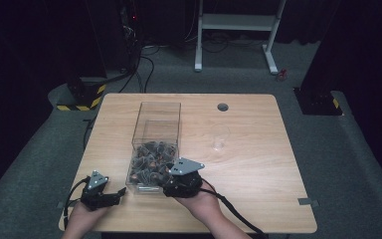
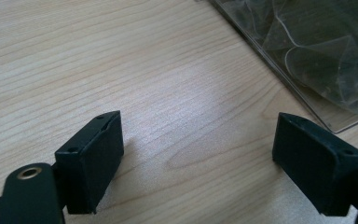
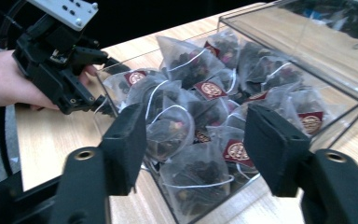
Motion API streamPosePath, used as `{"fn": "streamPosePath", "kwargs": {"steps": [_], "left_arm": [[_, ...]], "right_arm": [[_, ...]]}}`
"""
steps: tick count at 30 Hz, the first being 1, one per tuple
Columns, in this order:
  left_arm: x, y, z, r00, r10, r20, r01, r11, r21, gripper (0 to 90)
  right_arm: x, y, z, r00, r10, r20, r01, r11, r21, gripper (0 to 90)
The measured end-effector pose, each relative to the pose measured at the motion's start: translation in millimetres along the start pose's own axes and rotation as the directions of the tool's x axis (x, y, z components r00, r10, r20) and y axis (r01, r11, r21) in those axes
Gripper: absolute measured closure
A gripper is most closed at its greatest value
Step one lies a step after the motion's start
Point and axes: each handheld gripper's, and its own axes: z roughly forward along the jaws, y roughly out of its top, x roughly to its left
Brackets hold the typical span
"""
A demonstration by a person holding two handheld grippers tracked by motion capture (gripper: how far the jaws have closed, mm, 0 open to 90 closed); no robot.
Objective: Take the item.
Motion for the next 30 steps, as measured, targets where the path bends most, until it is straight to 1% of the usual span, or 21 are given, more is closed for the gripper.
{"fn": "streamPosePath", "kwargs": {"steps": [4,6,8,11,16,18,21,22,26,30], "left_arm": [[0.0,0.0,0.0,1.0,0.0,0.0,0.0,1.0,0.0,16.8],[0.0,0.0,0.0,1.0,0.0,0.0,0.0,1.0,0.0,16.8],[0.0,0.0,0.0,1.0,0.0,0.0,0.0,1.0,0.0,16.8],[0.0,0.0,0.0,1.0,0.0,0.0,0.0,1.0,0.0,16.8],[0.0,0.0,0.0,1.0,0.0,0.0,0.0,1.0,0.0,16.8],[-0.2,0.0,0.0,1.0,-0.002,0.0,0.002,1.0,0.0,16.8],[0.0,0.0,0.0,1.0,0.0,0.0,0.0,1.0,0.0,16.8],[-0.1,0.0,0.0,1.0,-0.001,0.0,0.001,1.0,0.0,16.8],[-0.1,0.0,0.0,1.0,-0.001,0.0,0.001,1.0,0.0,16.8],[0.0,0.0,0.0,1.0,0.0,0.0,0.0,1.0,0.0,16.8]], "right_arm": [[2.2,-0.9,3.7,0.9998,-0.007,-0.019,0.008,1.0,0.016,47.9],[2.4,-1.4,5.8,0.9996,0.002,-0.027,-0.002,1.0,0.025,49.8],[1.6,-1.7,7.7,0.9988,0.018,-0.045,-0.017,0.999,0.035,53.0],[1.7,-2.1,9.4,0.999,0.018,-0.041,-0.016,0.999,0.043,58.3],[2.8,-3.0,12.2,0.9987,0.016,-0.049,-0.013,0.998,0.062,68.3],[3.2,-3.7,13.6,0.9986,0.014,-0.05,-0.011,0.998,0.068,73.7],[5.0,-3.9,13.4,0.999,0.006,-0.044,-0.003,0.998,0.065,88.4],[5.5,-3.7,13.0,0.9992,-0.004,-0.04,0.006,0.998,0.06,90.0],[6.8,-3.0,11.0,0.9991,-0.012,-0.042,0.014,0.998,0.053,90.0],[5.5,-0.9,4.6,0.9994,-0.015,-0.032,0.015,1.0,0.027,90.0]]}}
